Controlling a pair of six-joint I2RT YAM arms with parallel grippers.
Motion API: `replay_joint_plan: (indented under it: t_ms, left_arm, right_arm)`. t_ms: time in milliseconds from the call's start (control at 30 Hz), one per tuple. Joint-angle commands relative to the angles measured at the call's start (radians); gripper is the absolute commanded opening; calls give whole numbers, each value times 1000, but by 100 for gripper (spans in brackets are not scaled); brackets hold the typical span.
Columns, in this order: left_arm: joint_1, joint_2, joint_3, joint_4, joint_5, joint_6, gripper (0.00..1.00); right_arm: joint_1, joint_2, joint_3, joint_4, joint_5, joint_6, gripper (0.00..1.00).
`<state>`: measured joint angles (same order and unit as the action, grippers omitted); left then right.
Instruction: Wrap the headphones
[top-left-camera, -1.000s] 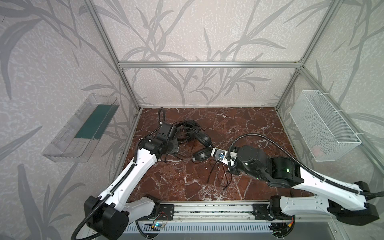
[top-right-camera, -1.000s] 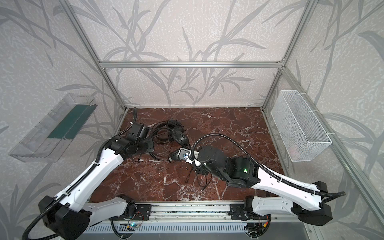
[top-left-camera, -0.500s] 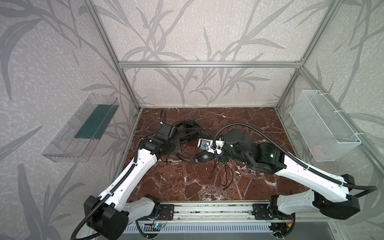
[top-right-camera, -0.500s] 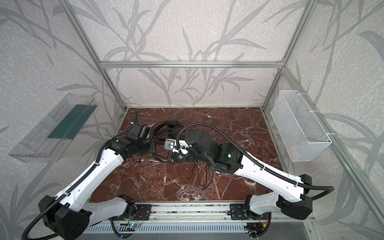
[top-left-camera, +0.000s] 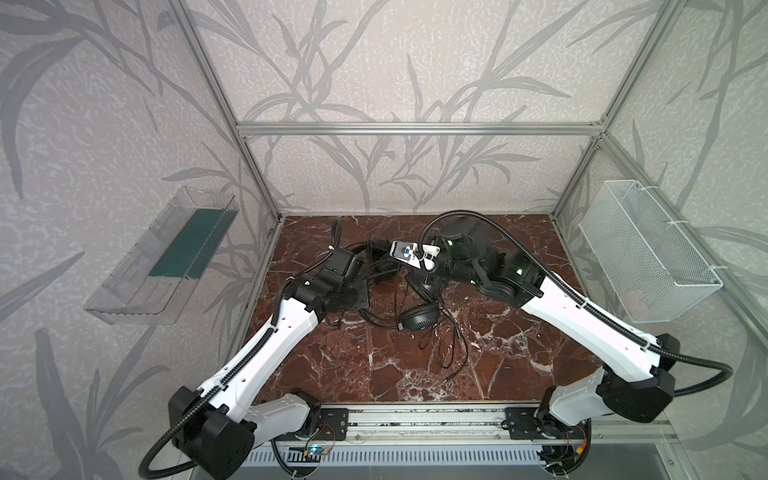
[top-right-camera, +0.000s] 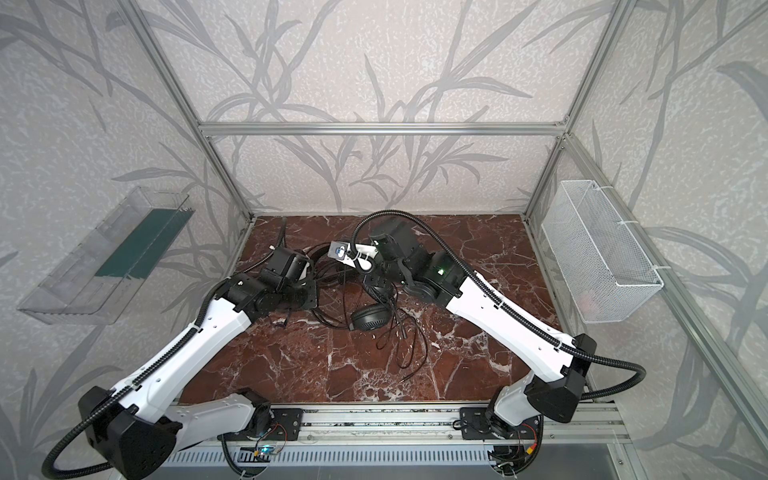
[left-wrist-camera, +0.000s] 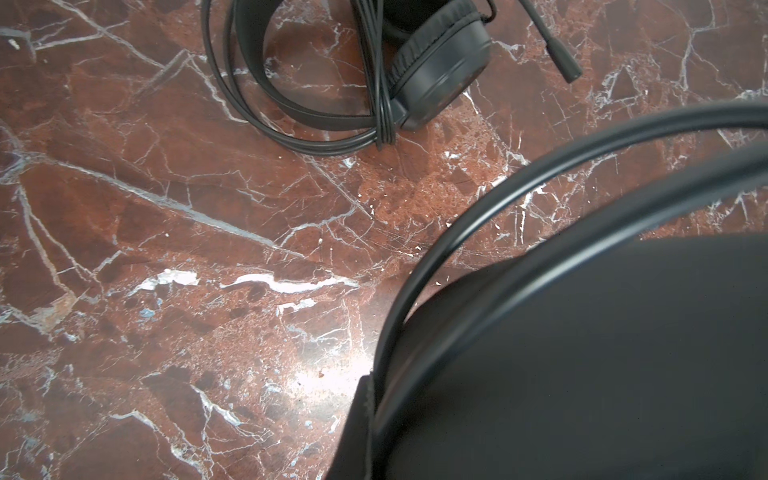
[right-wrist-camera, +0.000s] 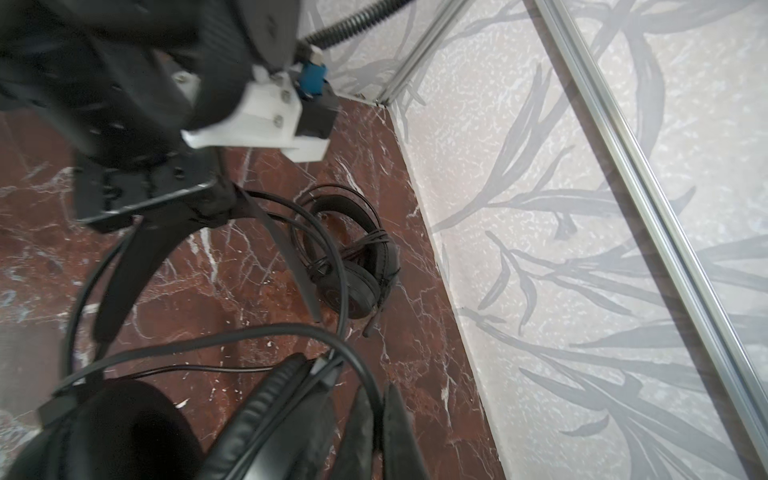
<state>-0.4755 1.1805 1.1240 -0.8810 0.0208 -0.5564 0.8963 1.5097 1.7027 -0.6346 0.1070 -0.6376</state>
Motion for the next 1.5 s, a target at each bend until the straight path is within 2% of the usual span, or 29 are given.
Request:
replay_joint_plan:
  t_ms: [0,200,467,700,833,1000,1200,1467]
  left_arm:
    - [-10,-37,14,35,23,8,0]
    - [-26,-79,6,68,52,21,0]
    - [-55,-111,9,104,106,17,0]
    - [-55,-147,68,74,132,-5,0]
    - [-55,-143,108,50,135,-20,0]
    - [-54,-133,169,17,185,-61,0]
    - [-52,-107,285,-71,179,-84,0]
    - [-51,-34,464,-176,127,-71,0]
  right_arm:
    - [-55,24,60,45,-44,4,0]
    - [-138,94,115,59,-82,19,0]
    - [-181,168,155,90,-93,33,0]
    - [-252,138,42,208,-157,104,0]
    - [-268,102,-51,302,-204,141,13]
    - [-283,93,-112,328,-248,164,30]
    - [-320,58,-199,390,-314,240,43]
    - [-324,-9,-435,630,-388,375,58]
